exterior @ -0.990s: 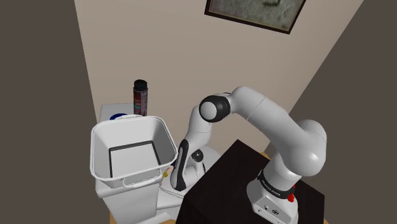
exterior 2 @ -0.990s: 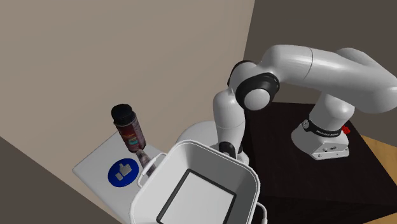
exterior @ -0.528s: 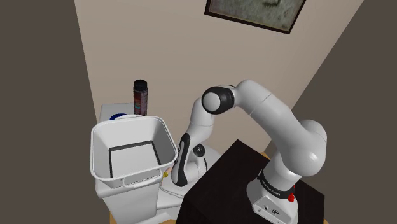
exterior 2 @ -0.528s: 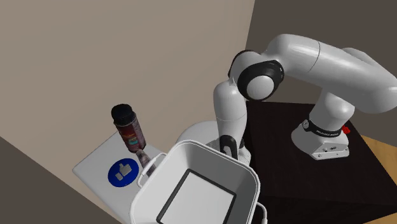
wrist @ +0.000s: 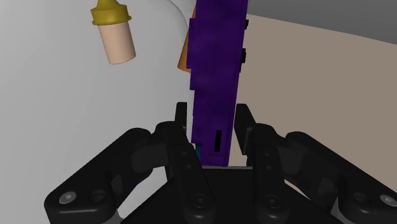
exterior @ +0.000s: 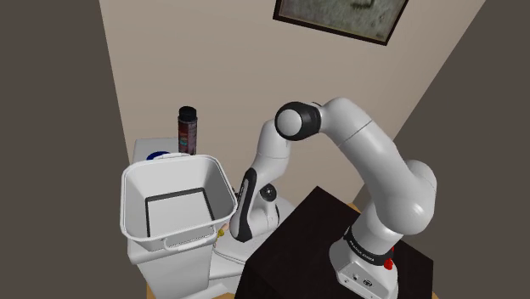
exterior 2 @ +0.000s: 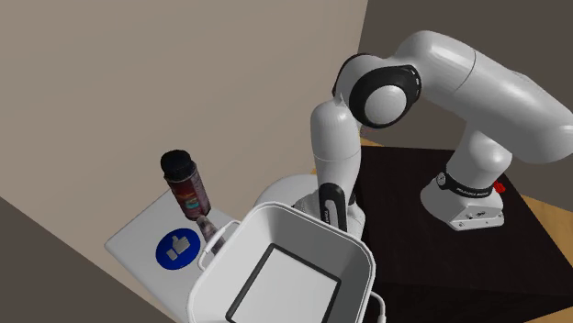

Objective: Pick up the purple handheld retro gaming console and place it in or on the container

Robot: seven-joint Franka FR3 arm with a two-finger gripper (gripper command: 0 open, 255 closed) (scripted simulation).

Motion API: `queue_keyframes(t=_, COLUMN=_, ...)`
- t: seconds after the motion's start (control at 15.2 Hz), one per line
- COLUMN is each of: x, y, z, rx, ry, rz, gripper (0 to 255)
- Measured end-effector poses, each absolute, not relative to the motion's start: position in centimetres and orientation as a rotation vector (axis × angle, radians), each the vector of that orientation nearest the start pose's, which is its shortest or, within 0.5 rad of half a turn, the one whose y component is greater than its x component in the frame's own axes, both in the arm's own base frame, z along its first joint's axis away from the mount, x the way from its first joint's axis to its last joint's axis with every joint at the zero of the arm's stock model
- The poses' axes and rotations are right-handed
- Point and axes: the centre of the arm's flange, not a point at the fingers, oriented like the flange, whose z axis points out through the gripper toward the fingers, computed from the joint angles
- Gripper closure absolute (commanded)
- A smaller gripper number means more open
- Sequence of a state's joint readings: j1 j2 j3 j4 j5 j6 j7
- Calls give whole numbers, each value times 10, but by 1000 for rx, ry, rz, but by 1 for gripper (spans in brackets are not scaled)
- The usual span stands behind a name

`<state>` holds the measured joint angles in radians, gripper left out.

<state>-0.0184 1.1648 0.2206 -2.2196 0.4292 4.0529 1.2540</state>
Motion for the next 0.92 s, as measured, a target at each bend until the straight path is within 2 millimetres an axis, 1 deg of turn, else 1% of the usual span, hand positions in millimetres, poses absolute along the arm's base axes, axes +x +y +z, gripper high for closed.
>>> queue_keyframes(t=0.92, x=434, y=48, z=35, rx=-1854, ry=1969, rz=-721, gripper=255)
